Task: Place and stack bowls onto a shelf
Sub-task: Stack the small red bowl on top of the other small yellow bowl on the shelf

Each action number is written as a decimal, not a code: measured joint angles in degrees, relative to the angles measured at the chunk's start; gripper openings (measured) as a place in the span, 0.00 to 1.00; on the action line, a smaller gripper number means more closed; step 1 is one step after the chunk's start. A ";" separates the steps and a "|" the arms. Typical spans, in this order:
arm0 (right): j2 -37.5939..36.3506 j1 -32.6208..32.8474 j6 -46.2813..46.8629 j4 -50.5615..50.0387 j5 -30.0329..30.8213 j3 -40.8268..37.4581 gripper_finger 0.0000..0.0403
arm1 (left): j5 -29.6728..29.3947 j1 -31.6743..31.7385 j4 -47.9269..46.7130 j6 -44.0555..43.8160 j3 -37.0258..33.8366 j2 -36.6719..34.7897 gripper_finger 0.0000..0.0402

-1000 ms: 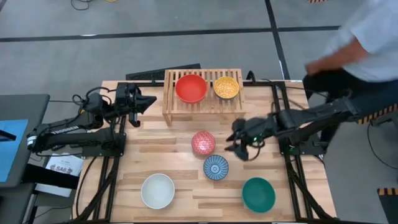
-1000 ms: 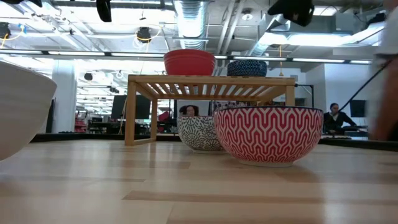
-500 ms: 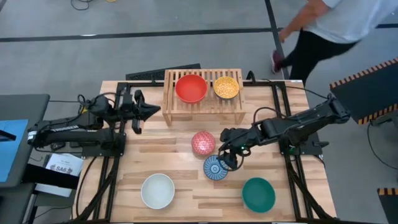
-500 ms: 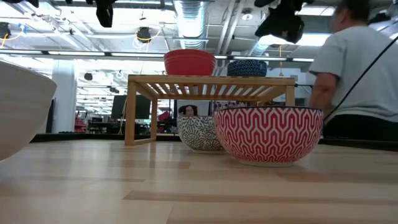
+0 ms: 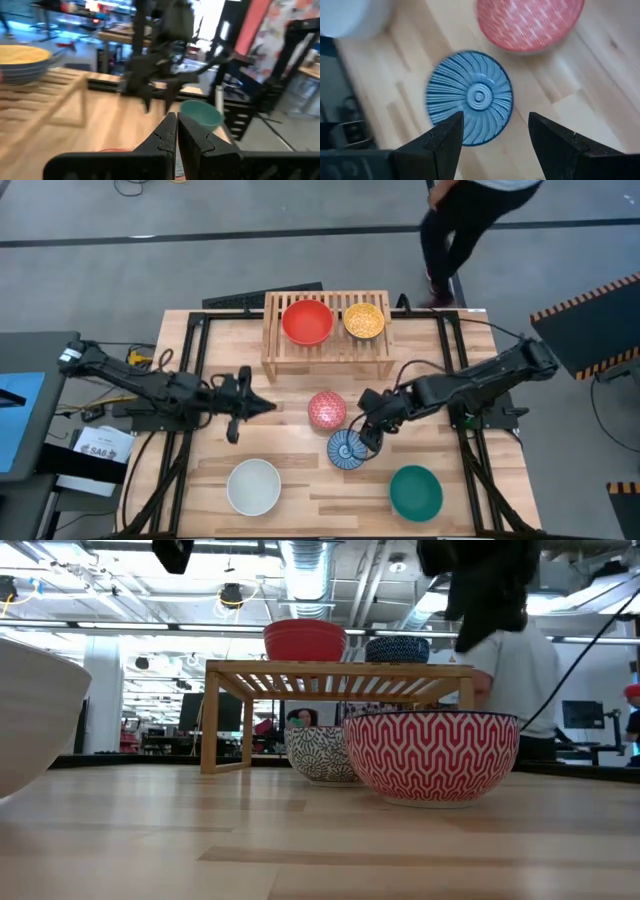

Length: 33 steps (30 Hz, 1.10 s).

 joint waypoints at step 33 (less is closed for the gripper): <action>16.77 -14.15 14.51 8.93 -6.31 -0.22 0.62 | -4.94 -0.90 23.50 -1.69 -4.20 7.98 0.00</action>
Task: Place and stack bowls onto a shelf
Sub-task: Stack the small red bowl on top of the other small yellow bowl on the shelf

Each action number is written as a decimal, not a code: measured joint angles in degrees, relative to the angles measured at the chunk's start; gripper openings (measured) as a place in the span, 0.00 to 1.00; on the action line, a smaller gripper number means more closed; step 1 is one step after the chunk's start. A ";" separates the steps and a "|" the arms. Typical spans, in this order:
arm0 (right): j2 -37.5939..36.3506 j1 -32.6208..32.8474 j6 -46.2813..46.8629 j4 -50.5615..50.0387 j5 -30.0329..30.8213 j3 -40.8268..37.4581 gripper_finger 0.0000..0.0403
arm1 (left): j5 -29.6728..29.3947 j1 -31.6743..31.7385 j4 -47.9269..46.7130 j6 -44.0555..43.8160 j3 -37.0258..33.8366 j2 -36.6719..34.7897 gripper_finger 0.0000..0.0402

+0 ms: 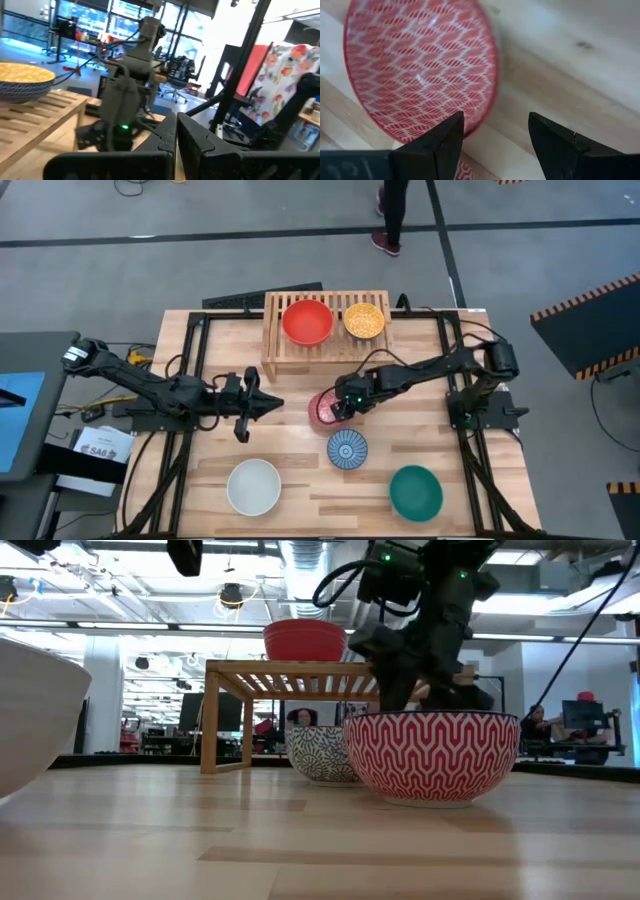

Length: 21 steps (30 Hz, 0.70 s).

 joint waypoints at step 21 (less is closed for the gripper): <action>2.34 0.23 -3.80 2.23 2.64 0.00 0.21 | -7.21 1.14 -0.12 4.24 0.00 -1.55 0.00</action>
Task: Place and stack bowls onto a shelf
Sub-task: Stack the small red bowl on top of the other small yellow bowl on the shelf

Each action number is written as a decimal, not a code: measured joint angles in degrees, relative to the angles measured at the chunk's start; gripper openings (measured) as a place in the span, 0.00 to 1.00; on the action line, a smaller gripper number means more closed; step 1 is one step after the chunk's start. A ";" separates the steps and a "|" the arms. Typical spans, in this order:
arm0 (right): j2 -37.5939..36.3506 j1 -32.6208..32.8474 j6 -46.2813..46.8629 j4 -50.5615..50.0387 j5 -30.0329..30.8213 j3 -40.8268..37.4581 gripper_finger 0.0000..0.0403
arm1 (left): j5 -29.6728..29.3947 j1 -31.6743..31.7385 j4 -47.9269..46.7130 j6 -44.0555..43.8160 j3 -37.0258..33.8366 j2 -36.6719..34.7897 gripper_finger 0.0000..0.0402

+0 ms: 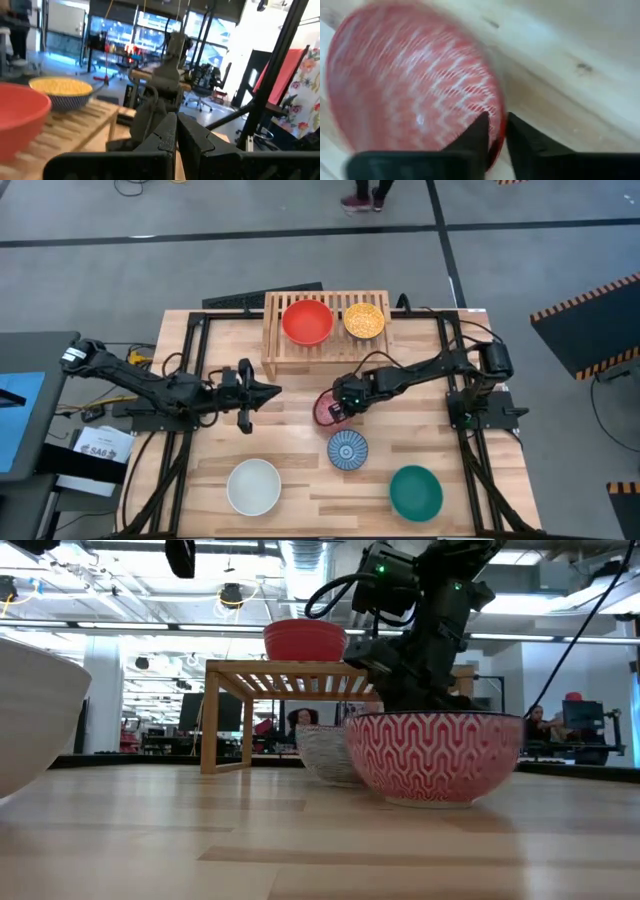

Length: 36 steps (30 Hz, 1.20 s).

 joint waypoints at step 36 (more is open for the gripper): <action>-20.44 -23.57 -28.67 -37.16 1.89 38.69 0.09 | -4.33 0.77 -5.26 7.00 0.09 -13.77 0.00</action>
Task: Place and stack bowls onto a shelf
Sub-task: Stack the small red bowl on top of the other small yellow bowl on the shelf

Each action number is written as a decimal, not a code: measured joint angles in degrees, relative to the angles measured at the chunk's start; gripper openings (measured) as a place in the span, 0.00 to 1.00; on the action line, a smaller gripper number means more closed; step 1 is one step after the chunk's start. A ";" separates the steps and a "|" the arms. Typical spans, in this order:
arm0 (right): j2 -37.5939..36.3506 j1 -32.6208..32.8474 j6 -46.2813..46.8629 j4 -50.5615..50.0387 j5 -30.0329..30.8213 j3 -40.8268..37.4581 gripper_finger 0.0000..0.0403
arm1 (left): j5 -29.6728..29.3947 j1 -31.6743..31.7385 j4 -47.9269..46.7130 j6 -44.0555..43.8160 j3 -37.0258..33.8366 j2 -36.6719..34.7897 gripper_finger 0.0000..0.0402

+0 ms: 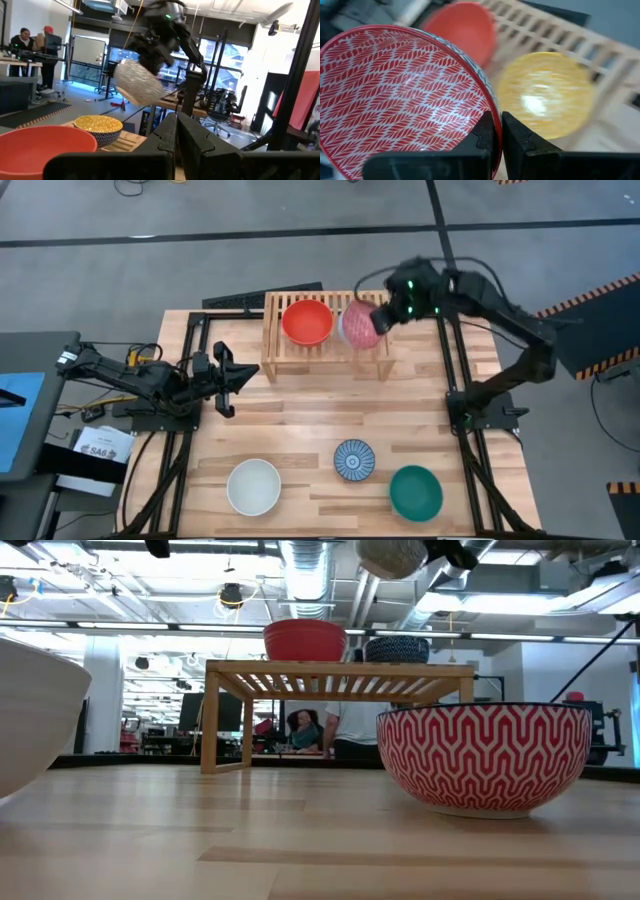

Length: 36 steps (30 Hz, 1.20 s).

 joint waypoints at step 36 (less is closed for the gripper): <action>15.13 -17.67 -11.28 -13.16 -7.55 6.59 0.09 | -0.41 0.00 -3.46 -2.60 0.09 0.00 0.00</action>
